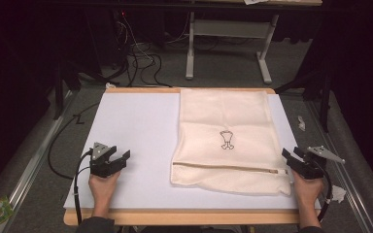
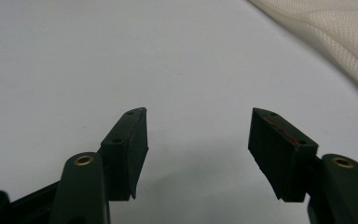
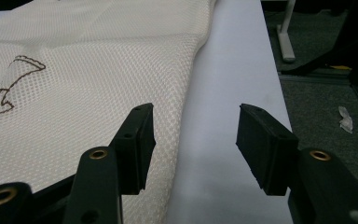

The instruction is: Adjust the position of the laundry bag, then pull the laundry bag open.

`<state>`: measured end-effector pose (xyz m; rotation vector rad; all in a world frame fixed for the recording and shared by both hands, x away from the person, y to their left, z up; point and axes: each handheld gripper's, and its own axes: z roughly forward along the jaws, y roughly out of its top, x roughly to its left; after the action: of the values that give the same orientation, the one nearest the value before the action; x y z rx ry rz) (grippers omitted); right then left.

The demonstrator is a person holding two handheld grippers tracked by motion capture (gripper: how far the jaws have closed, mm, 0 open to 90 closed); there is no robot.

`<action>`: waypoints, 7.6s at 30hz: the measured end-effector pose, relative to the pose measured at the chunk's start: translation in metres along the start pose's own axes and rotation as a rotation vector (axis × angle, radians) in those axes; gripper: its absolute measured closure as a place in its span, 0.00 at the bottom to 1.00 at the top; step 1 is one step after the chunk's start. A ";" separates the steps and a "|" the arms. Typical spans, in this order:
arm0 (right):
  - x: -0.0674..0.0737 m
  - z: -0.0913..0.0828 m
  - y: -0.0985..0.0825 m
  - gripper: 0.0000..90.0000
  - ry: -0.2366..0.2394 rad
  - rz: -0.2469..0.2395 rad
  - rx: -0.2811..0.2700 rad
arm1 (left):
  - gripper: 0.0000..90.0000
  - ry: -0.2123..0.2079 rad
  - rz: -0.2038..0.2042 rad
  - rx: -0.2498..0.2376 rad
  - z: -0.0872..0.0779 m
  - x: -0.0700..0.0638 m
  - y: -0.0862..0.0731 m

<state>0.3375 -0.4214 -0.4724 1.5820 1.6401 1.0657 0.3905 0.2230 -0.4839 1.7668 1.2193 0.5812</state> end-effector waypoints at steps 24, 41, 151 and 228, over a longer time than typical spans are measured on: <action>-0.006 0.000 0.003 0.56 0.008 0.043 0.009 | 0.42 -0.014 0.008 0.019 0.002 -0.002 0.004; -0.008 -0.015 0.003 0.56 0.028 0.049 0.040 | 0.44 -0.111 0.029 0.018 0.003 -0.027 0.019; 0.052 0.018 0.018 0.97 0.214 -0.089 0.277 | 0.95 -0.203 0.077 0.213 0.063 -0.111 0.062; 0.095 0.006 -0.002 0.59 0.269 -0.068 0.257 | 0.52 -0.208 0.231 0.152 0.023 -0.138 0.025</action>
<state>0.3331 -0.3264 -0.4677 1.5811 2.0667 1.1049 0.3640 0.0850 -0.4602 2.0580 0.9435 0.4312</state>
